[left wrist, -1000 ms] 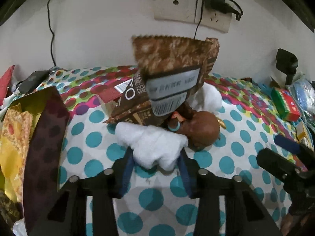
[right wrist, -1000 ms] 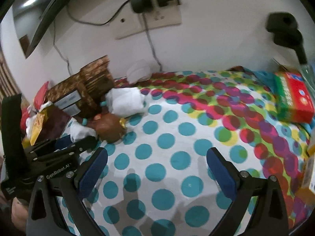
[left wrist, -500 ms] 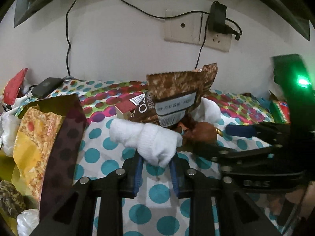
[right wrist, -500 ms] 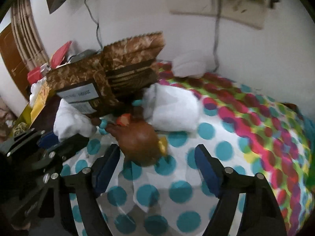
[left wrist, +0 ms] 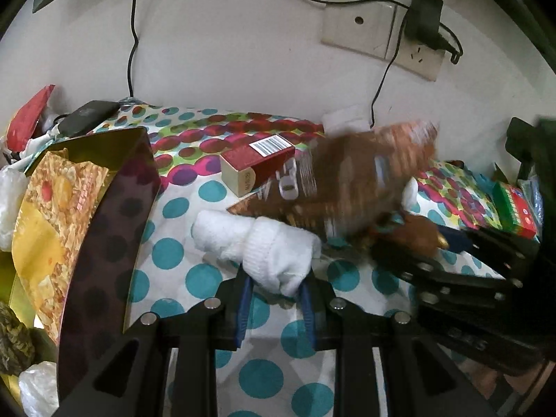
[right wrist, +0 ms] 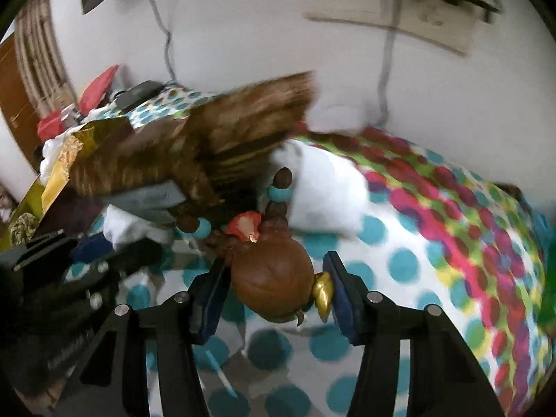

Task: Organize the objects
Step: 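Grasp the brown reindeer figurine with the right gripper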

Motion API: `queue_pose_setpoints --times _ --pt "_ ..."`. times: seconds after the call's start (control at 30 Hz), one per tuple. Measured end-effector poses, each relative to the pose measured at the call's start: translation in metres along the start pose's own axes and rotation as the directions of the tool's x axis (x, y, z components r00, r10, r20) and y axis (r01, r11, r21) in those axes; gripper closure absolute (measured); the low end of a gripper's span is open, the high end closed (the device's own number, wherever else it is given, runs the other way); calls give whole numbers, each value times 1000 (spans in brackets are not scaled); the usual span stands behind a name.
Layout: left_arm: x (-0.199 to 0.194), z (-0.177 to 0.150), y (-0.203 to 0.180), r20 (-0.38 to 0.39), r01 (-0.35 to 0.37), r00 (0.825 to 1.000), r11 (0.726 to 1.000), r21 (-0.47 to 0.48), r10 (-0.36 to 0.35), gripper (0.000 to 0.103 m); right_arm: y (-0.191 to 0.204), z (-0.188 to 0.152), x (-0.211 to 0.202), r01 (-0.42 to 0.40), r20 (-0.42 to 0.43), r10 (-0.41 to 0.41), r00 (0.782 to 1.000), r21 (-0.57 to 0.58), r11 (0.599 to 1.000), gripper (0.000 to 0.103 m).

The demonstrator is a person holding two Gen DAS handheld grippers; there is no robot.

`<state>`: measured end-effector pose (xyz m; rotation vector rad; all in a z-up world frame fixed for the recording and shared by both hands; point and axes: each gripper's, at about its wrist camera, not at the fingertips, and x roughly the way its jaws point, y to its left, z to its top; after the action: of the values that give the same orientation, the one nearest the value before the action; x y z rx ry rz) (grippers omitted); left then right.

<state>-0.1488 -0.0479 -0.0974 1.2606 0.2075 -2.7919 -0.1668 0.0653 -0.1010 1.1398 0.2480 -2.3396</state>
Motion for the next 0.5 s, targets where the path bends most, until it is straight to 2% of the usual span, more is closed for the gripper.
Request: queue_pose_setpoints --times 0.13,0.27,0.5 --pt "0 -1 -5 -2 -22 1000 999 23 22 78 -10 -15 -15 79 18 -80 997 59 995 52" --pt "1 -1 -6 -4 -31 1000 999 30 31 78 -28 -30 -32 165 27 -172 985 164 972 52" --pt "0 0 -9 -5 -46 999 998 42 46 77 -61 -49 -48 219 4 -229 973 280 935 52"
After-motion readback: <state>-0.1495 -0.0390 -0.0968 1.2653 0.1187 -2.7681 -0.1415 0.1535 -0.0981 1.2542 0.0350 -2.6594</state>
